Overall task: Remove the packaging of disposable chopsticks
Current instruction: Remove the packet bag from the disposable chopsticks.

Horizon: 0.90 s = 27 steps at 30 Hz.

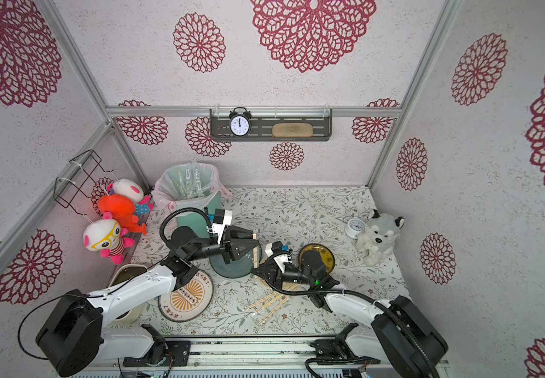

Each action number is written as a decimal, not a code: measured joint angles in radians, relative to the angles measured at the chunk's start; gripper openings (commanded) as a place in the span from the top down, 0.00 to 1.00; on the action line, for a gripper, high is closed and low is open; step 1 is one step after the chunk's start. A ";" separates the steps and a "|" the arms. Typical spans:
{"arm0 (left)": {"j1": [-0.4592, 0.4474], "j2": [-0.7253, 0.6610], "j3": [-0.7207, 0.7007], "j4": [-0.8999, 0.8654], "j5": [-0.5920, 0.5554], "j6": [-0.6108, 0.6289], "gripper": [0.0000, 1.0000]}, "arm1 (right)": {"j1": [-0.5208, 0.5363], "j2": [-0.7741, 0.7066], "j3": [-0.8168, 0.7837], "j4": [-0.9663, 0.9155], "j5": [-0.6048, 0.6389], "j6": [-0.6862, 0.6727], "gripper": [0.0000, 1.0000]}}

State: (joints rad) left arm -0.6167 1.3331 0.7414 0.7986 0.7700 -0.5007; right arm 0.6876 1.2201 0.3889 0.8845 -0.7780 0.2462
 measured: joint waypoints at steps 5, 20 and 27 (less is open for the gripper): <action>0.000 0.000 0.051 0.002 0.007 0.000 0.76 | 0.002 0.003 0.000 0.001 0.002 -0.003 1.00; 0.000 0.024 -0.006 0.037 0.005 -0.030 1.00 | 0.003 0.003 0.000 -0.019 0.023 -0.013 1.00; 0.000 0.029 -0.044 0.089 -0.015 -0.043 1.00 | 0.005 0.003 0.000 -0.050 0.032 -0.017 1.00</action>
State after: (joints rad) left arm -0.6170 1.3624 0.6975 0.8879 0.7551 -0.5442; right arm 0.6930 1.2228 0.3889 0.8345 -0.7456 0.2295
